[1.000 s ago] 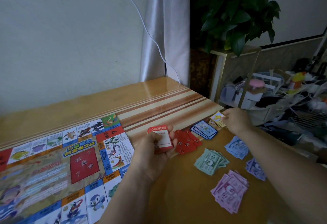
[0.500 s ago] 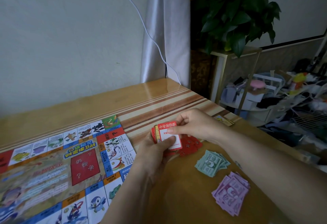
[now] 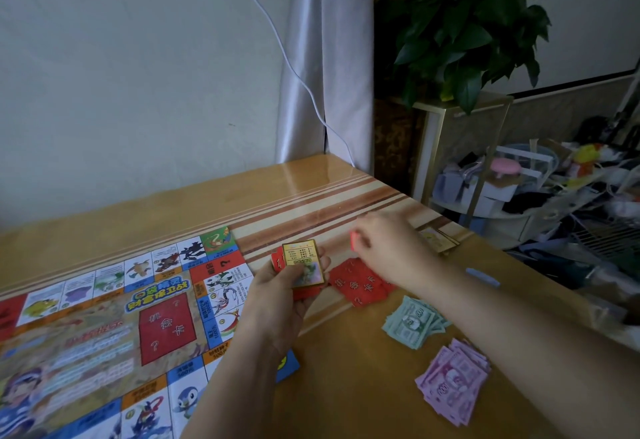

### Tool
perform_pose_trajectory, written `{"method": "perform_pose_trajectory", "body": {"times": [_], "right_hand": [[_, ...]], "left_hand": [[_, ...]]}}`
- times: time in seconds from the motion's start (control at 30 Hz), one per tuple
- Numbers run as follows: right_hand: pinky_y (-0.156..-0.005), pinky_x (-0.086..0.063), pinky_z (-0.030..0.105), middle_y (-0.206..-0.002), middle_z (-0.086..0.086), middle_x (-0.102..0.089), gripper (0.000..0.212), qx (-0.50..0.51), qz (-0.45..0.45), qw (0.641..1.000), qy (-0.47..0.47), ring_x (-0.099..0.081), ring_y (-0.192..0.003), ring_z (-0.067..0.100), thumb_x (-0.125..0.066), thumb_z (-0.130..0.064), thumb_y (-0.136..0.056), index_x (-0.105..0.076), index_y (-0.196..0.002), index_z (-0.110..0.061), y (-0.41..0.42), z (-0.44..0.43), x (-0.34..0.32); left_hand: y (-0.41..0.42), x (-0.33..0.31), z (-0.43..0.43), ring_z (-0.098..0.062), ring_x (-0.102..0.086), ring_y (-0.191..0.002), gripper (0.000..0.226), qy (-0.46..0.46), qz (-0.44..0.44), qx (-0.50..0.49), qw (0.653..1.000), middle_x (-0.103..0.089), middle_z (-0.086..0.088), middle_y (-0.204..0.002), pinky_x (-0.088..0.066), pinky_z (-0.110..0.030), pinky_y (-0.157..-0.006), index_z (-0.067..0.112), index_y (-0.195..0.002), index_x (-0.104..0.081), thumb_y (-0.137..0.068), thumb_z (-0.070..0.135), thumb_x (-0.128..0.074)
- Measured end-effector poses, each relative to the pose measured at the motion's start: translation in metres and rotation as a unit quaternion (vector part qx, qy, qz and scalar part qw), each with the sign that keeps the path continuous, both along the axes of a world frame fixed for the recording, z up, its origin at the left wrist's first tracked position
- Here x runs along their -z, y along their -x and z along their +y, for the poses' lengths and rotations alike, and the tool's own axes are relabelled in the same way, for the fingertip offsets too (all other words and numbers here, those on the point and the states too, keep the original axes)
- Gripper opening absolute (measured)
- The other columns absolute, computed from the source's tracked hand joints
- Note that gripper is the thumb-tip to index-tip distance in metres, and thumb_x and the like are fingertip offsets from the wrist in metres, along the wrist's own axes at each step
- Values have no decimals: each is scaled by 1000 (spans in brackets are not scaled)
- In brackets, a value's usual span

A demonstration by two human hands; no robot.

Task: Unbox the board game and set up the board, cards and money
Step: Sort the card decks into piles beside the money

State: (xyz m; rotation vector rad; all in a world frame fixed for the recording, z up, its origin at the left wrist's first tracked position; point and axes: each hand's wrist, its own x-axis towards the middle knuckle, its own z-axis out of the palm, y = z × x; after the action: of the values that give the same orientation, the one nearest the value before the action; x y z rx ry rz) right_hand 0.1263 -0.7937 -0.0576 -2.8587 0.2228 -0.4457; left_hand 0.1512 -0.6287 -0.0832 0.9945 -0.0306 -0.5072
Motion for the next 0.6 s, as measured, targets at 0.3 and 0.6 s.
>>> {"method": "perform_pose_trajectory", "body": {"times": [0.3,0.6], "right_hand": [[-56,-37,30,-64,2,-49,44,-67,56,990,-113,-47,-56,15,-36,-27,-102,-49,-63,-15,1,15,15],[-53,-44,12,-82,1,-68,9,-45,46,933,-354,-56,-56,0,-71,-15,-84,-62,-83,-17,-6,-4,-14]], "left_hand": [[1,1,0,-17,-68,-72,15,-38,-7,-1,999,-72,-7,-77,-56,-27,-64,8,-95,-58,-92,-4,-50],[5,1,-10,-19,-71,-67,15,13,41,21,999,-73,-13,-79,-58,-28,-52,4,-104,-60,-94,3,-49]]}}
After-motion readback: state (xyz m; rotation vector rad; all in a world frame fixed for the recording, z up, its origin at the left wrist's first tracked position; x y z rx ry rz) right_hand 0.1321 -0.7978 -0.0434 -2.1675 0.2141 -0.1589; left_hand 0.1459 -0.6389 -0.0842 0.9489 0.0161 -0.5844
